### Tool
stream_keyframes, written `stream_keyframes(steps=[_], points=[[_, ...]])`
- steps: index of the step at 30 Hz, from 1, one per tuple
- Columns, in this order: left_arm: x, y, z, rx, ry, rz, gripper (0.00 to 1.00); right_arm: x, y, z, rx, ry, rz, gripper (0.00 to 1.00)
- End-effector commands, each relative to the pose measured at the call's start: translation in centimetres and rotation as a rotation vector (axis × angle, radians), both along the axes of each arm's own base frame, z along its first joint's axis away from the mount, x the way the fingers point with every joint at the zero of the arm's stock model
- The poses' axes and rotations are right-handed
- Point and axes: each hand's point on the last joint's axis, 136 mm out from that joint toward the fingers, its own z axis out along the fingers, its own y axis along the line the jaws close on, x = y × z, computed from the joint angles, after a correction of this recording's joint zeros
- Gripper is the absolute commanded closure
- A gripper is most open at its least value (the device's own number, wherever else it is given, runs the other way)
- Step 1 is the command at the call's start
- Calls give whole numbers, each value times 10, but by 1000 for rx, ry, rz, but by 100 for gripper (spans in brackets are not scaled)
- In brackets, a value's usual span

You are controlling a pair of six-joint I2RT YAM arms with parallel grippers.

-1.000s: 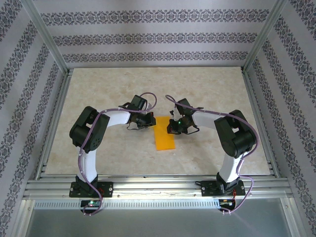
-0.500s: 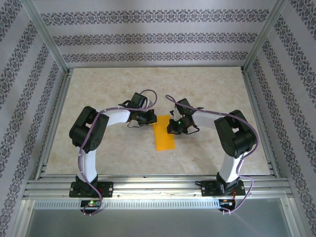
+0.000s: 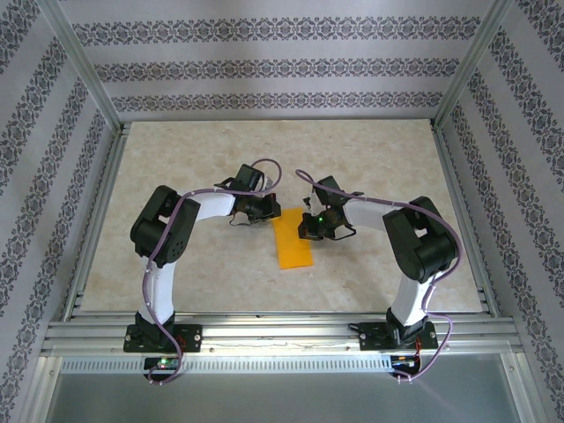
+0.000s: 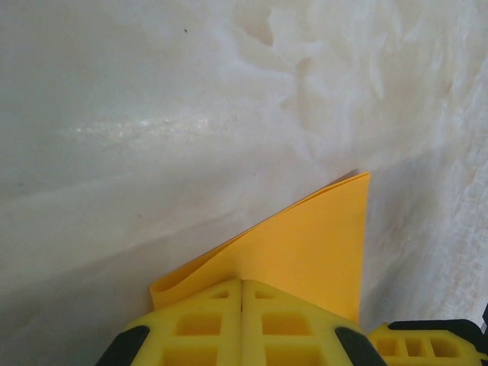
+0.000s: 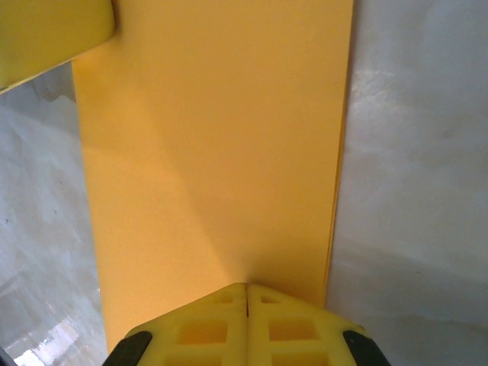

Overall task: Fold a paper plane with a square sheet of paper (pick it up from the middle)
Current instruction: First fold the square sheet of paper in half at the center of the table.

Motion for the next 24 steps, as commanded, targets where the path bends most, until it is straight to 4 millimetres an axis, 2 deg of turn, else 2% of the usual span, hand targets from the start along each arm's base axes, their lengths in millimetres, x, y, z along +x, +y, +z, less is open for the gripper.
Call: stream_keyframes(steps=[1,8,24], points=[[3,38,-34,108,61,90,99,-28,-26,-28,-113,109,-15,100],[17,48,-23,97,47,124,99,-26,-24,-24,-109,99,-14,100],[31,59,-23,88,56,164,99,-30,-28,-27,-106,105,-8,100]])
